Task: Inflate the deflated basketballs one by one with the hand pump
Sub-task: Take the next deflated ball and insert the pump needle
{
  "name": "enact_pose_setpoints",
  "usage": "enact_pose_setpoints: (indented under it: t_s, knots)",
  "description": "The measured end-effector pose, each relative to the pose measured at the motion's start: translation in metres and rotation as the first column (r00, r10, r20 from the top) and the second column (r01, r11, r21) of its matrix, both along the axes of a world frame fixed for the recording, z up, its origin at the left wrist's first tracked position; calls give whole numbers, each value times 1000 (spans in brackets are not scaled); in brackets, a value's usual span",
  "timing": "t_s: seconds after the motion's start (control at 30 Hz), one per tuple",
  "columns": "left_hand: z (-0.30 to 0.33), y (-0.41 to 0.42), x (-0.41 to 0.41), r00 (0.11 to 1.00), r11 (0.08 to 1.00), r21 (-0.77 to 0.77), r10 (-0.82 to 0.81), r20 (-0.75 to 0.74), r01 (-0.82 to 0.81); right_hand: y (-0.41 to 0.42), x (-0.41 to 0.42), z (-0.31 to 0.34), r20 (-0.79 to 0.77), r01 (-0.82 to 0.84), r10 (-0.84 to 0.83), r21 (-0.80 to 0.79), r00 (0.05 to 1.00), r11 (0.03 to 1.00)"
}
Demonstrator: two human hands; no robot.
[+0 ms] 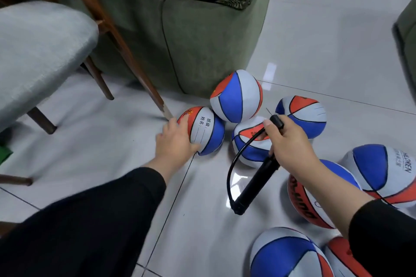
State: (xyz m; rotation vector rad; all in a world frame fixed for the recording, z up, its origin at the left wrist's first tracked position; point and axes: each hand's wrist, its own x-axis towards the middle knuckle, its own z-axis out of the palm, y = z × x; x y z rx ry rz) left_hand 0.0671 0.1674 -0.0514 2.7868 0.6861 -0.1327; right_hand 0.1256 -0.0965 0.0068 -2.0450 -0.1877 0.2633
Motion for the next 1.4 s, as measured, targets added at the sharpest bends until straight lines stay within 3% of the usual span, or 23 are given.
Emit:
enact_pose_setpoints:
  t_s: [0.1,0.2,0.27,0.4,0.6,0.73,0.97,1.03,1.1,1.17,1.3,1.4]
  knots:
    - [-14,29,19,941,909,248,-306,-147,335,-11,-4,-8,-3,-53,53,-61,999,997]
    - [-28,36,37,841,799,285,-451,-299,530,-23,-9,-17,7,-76,77,-100,997,992]
    - [-35,33,45,849,815,266,-439,-294,514,-30,-13,-20,-4,-67,67,-121,998,990]
    - [-40,20,51,869,791,369,-404,-284,488,-41,-21,-15,-10,-40,39,-149,999,988]
    - [-37,18,51,841,773,355,-407,-357,525,-50,-32,-3,-18,-8,5,-163,1000,987]
    - [-27,12,42,842,714,452,-407,-354,535,-53,-42,5,-9,-13,12,-161,1000,987]
    - [-17,19,25,819,685,461,-394,-417,564,-51,-46,19,22,-17,20,-149,1000,989]
    - [-6,21,17,856,785,384,-342,-387,486,-46,-46,27,33,-20,24,-125,999,992]
    - [13,20,7,915,933,182,-243,-323,312,-38,-46,37,51,-21,26,-94,998,995]
    - [36,17,0,959,983,-38,-186,-213,182,-28,-48,52,65,-33,38,-78,997,996]
    - [96,7,-9,997,918,-388,-74,19,75,-16,-58,98,112,-54,64,-93,992,994]
    - [147,-6,-23,987,758,-652,97,131,13,-20,-72,142,173,-65,82,-100,982,993]
